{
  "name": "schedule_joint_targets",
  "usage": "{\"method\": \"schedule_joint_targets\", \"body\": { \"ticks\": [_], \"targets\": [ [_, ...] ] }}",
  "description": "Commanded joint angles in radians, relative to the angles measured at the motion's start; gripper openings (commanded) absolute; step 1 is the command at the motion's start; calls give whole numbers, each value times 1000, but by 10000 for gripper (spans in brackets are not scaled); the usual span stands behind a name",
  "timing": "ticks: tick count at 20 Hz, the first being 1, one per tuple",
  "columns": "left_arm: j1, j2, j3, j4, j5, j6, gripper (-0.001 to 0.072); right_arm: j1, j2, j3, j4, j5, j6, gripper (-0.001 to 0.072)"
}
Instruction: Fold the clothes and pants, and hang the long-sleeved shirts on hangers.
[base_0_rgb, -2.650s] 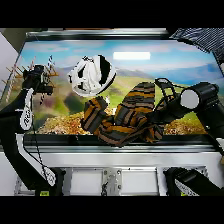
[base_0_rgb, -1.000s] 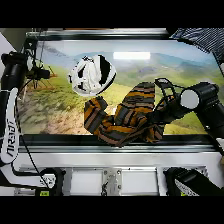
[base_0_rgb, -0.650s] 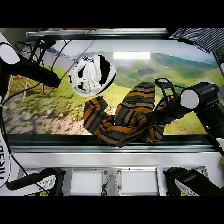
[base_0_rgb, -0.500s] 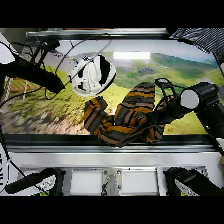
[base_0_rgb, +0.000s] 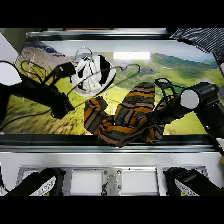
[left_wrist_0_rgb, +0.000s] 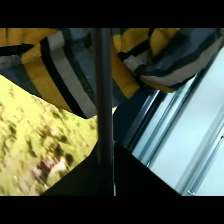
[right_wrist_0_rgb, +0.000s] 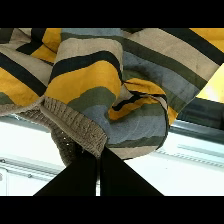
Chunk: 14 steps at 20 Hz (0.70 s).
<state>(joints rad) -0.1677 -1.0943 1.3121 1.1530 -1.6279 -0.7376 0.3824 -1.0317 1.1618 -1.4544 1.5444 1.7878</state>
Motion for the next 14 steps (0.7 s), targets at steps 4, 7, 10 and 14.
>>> {"method": "schedule_joint_targets", "body": {
  "ticks": [4, 7, 10, 14],
  "targets": [
    [-32, 161, -275, -95, -28, 124, 9, 0, 0, 0, 0, 0, 0, 13],
    [-32, 223, -387, -98, -48, 125, 9, 0, 0, 0, 0, 0, 0, 13],
    [-32, 265, -491, -98, -47, 150, 9, 0, 0, 0, 0, 0, 0, 13],
    [-32, 287, -567, -99, -21, 155, 9, 0, 0, 0, 0, 0, 0, 13]
  ]
}}
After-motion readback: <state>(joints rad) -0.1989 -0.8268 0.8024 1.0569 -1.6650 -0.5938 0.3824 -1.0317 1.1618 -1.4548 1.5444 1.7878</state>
